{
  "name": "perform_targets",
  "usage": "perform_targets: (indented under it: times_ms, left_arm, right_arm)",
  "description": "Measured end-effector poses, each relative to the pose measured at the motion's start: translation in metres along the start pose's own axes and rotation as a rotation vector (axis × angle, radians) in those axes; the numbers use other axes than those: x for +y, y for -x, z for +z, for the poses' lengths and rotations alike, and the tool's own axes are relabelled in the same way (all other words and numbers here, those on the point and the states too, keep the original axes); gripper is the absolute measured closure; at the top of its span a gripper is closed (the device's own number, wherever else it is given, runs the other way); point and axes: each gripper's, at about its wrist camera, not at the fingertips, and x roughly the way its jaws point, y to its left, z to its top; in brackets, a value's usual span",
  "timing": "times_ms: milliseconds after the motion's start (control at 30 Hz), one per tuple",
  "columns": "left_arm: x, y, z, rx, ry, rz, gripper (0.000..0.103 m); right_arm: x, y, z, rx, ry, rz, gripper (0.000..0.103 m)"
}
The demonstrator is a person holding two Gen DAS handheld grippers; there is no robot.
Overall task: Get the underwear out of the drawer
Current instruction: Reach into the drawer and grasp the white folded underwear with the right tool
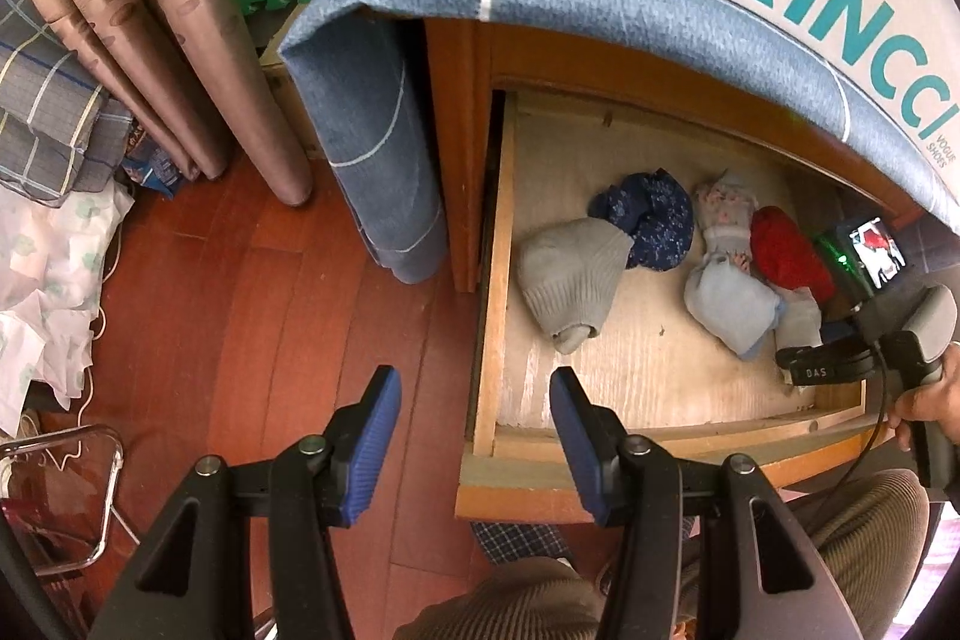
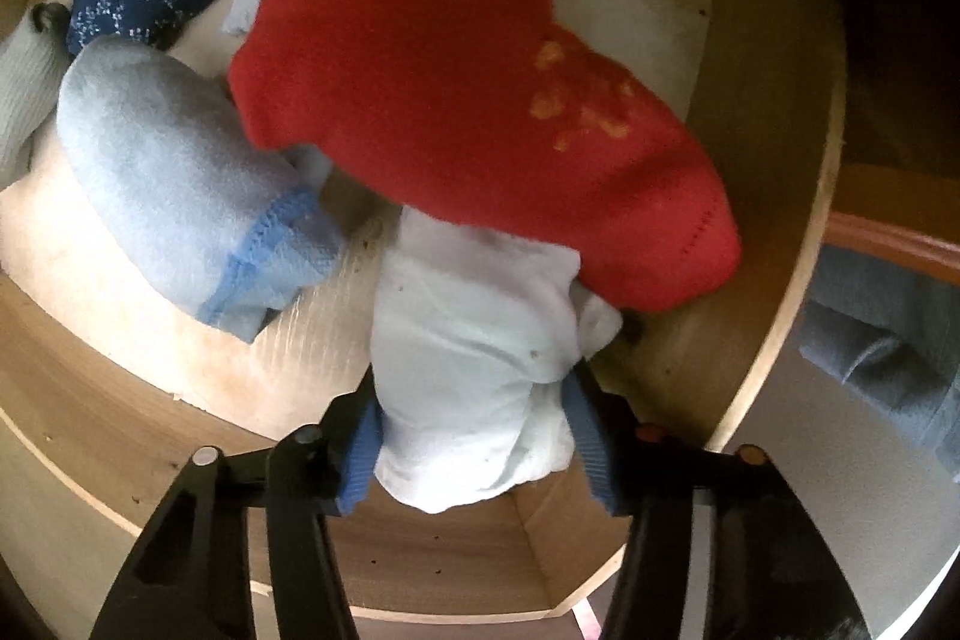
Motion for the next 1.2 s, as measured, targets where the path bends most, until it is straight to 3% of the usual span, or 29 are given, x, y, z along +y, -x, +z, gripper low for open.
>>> perform_targets:
  times_ms: [267,833,1200]
  left_arm:
    - [-0.002,-0.003,-0.003,0.005,0.001,0.0,0.05]
    - [-0.016,-0.005,-0.008,-0.008,-0.019,-0.002,0.05]
    - [-0.027,-0.011,-0.007,-0.029,-0.048,-0.003,0.05]
  right_arm:
    - [-0.006,0.01,-0.018,-0.053,-0.038,0.045,0.066]
    - [-0.024,0.07,-0.087,-0.297,-0.147,0.175,0.067]
    - [-0.037,0.093,-0.114,-0.433,-0.222,0.226,0.067]
